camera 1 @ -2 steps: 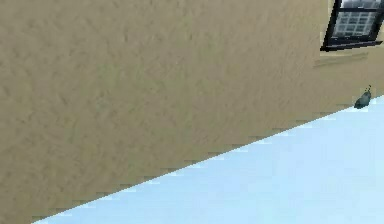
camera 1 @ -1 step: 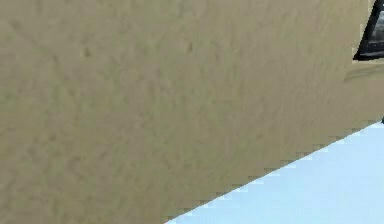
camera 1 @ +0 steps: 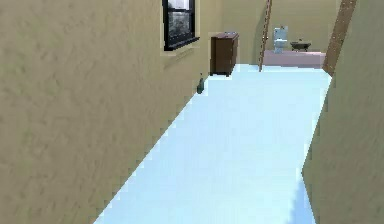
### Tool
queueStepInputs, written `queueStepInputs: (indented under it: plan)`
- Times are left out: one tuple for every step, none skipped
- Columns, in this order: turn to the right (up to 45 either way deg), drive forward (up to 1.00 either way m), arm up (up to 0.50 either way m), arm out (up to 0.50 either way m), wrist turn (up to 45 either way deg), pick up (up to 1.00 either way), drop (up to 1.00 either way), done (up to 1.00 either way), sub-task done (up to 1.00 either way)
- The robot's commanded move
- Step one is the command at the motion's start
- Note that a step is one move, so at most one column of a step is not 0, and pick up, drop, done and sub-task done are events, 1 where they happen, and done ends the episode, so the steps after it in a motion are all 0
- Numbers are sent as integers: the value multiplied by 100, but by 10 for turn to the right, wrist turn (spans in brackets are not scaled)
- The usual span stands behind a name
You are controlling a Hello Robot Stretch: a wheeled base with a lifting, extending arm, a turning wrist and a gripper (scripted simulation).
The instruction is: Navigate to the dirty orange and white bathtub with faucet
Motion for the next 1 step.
queueStepInputs:
  plan:
    - [150, 0, 0, 0, 0, 0, 0, 0, 0]
